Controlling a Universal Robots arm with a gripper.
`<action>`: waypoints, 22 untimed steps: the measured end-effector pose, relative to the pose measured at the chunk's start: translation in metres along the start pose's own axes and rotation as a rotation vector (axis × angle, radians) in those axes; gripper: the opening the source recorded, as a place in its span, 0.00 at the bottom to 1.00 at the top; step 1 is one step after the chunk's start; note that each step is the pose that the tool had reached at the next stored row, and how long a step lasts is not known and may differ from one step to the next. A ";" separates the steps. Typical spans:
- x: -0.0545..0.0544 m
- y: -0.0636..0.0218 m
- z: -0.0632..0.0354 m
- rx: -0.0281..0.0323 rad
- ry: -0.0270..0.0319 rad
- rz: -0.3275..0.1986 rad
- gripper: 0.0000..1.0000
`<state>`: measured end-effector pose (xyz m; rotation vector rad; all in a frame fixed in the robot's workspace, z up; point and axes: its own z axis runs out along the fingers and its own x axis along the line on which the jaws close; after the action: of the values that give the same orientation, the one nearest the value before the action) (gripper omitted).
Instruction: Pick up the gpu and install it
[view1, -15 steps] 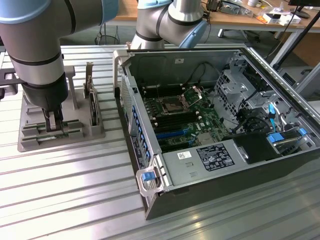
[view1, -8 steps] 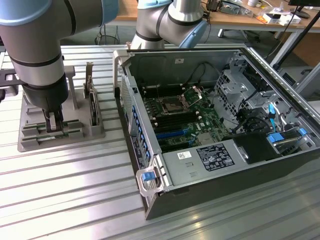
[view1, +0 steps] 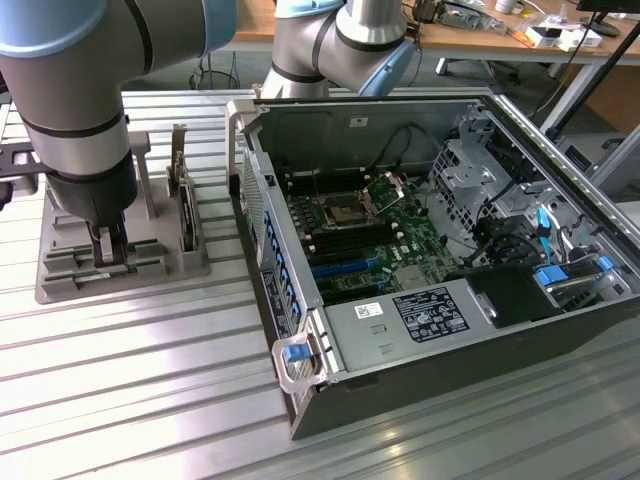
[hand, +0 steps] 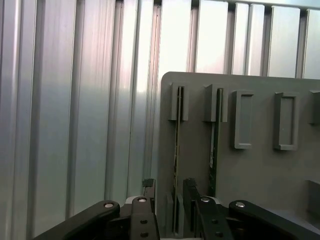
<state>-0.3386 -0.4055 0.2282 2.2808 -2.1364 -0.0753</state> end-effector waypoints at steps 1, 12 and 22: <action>0.000 0.0000 0.0003 0.0000 0.0000 0.000 0.36; -0.008 0.0043 0.0073 -0.0003 0.0016 -0.001 0.36; -0.012 0.0078 0.0159 -0.0003 0.0025 -0.002 0.36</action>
<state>-0.3479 -0.3935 0.2130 2.2820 -2.1325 -0.0727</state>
